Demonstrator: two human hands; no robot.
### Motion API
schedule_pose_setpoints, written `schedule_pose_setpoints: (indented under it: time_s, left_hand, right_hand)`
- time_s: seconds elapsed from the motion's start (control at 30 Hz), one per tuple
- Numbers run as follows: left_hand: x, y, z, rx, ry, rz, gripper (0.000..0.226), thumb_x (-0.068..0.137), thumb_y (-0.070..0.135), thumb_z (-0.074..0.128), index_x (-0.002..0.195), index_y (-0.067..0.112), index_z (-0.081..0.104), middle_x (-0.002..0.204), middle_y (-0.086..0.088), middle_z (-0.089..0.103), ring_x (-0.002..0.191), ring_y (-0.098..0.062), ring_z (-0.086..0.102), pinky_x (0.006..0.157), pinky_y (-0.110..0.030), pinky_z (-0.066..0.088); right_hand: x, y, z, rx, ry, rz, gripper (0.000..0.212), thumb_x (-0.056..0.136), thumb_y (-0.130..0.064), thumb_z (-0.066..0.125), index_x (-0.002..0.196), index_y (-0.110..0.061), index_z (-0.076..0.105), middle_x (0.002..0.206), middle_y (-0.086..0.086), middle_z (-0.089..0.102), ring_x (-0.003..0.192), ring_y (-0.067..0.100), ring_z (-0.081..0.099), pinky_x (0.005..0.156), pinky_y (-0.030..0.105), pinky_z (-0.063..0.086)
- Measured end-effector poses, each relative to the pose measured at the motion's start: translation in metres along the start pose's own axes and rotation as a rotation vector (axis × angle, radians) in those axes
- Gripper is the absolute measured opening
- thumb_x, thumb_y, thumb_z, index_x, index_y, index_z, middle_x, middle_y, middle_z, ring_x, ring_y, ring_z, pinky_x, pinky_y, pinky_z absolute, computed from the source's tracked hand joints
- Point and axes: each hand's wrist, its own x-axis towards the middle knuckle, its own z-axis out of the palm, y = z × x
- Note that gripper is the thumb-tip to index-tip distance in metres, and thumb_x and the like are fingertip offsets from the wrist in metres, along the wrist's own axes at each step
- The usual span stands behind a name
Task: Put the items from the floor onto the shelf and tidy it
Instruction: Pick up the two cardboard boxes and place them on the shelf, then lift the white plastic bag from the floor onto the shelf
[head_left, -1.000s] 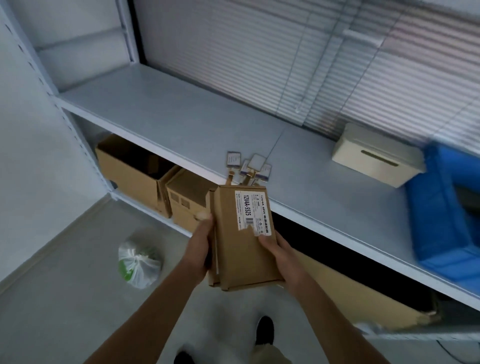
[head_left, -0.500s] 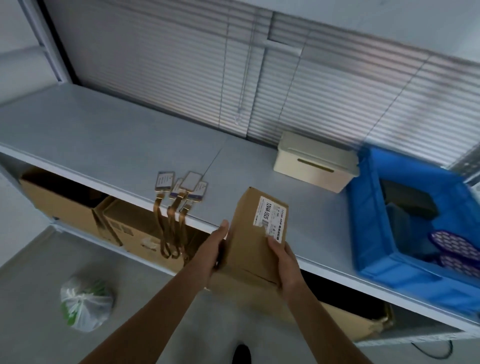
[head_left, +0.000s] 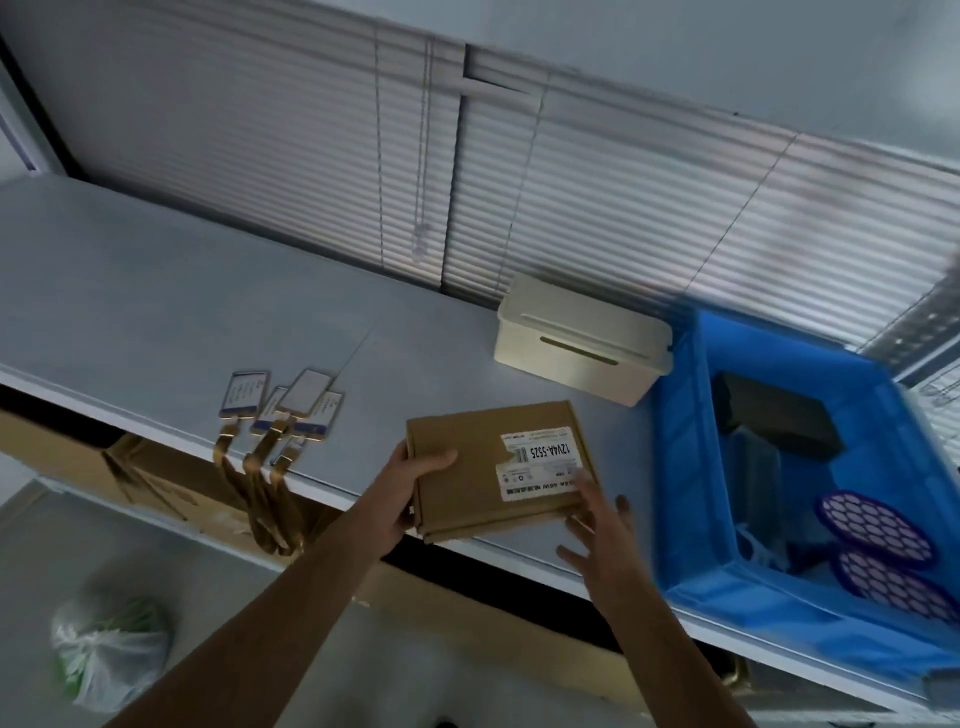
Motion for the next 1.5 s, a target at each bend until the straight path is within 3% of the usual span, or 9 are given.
schedule_pose_setpoints:
  time_s: [0.17,0.3,0.57,0.77,0.87,1.13,1.23,1.37,1.5]
  left_hand:
    - [0.023,0.023,0.013,0.058,-0.101,-0.124,0.051,0.078,0.031,0.078,0.125,0.02,0.062,0.116,-0.011,0.074,0.105,-0.031,0.07,0.08,-0.042,0.059]
    - [0.057,0.028,0.034,0.053,-0.059,-0.141,0.091,0.058,0.049,0.088,0.137,0.018,0.054,0.123,-0.012,0.07,0.108,-0.033,0.069,0.09,-0.054,0.055]
    - [0.101,0.021,0.076,0.392,0.099,-0.005,0.046,0.096,0.033,0.052,0.137,0.012,0.052,0.13,-0.007,0.059,0.126,-0.031,0.053,0.096,-0.038,0.043]
    - [0.159,0.039,0.097,0.426,0.155,0.047,0.044,0.094,0.034,0.052,0.128,0.007,0.061,0.115,-0.01,0.066,0.102,-0.026,0.062,0.094,-0.038,0.049]
    - [0.181,0.037,0.099,0.454,0.158,0.052,0.051,0.09,0.041,0.053,0.13,0.01,0.06,0.122,-0.01,0.066,0.11,-0.028,0.062,0.1,-0.044,0.049]
    - [0.168,0.028,0.093,0.405,0.107,0.027,0.057,0.093,0.042,0.054,0.142,0.013,0.048,0.141,-0.009,0.054,0.126,-0.027,0.051,0.103,-0.039,0.043]
    - [0.154,0.029,0.074,0.461,0.164,0.066,0.064,0.09,0.037,0.059,0.147,0.014,0.042,0.149,-0.009,0.047,0.132,-0.028,0.049,0.108,-0.039,0.042]
    - [0.097,0.019,0.002,0.454,0.21,0.177,0.042,0.087,0.023,0.059,0.128,0.015,0.062,0.125,-0.009,0.067,0.112,-0.026,0.066,0.098,-0.039,0.053]
    - [0.023,-0.023,-0.124,0.455,0.336,0.164,0.014,0.087,0.02,0.059,0.095,0.027,0.069,0.091,0.001,0.07,0.078,-0.016,0.066,0.076,-0.031,0.053]
  right_hand:
    - [0.022,-0.02,-0.022,-0.191,-0.155,0.023,0.074,0.07,-0.056,0.07,0.131,-0.015,0.057,0.121,0.014,0.069,0.111,0.031,0.064,0.103,0.055,0.046]
    - [0.047,-0.017,-0.019,-0.127,-0.073,0.077,0.051,0.08,-0.035,0.073,0.126,-0.016,0.059,0.117,0.009,0.07,0.107,0.029,0.064,0.103,0.055,0.045]
    - [0.125,-0.049,-0.021,-0.024,0.092,0.158,0.062,0.078,-0.036,0.08,0.13,-0.013,0.054,0.124,0.014,0.063,0.105,0.03,0.061,0.092,0.05,0.053]
    - [0.173,-0.077,-0.017,-0.126,0.097,0.12,0.056,0.078,-0.044,0.078,0.121,-0.013,0.062,0.115,0.012,0.067,0.098,0.029,0.065,0.074,0.038,0.054]
    - [0.18,-0.08,-0.022,-0.226,0.09,0.115,0.037,0.083,-0.044,0.073,0.104,-0.014,0.066,0.104,0.011,0.068,0.096,0.029,0.063,0.082,0.039,0.052]
    - [0.173,-0.06,-0.018,-0.296,0.238,-0.005,0.041,0.093,-0.038,0.061,0.127,-0.015,0.058,0.113,0.008,0.06,0.107,0.029,0.058,0.098,0.049,0.052]
    - [0.154,-0.053,-0.015,-0.313,0.272,-0.052,0.023,0.097,-0.027,0.056,0.104,-0.005,0.061,0.096,0.009,0.056,0.082,0.022,0.052,0.08,0.039,0.049]
    - [0.116,-0.007,0.01,-0.46,0.325,-0.067,0.042,0.093,-0.018,0.059,0.13,0.001,0.052,0.109,0.016,0.057,0.091,0.027,0.054,0.084,0.044,0.047]
    - [0.042,0.064,0.095,-0.737,0.075,-0.237,0.026,0.093,-0.017,0.06,0.119,-0.017,0.062,0.107,0.008,0.068,0.083,0.021,0.061,0.075,0.036,0.046]
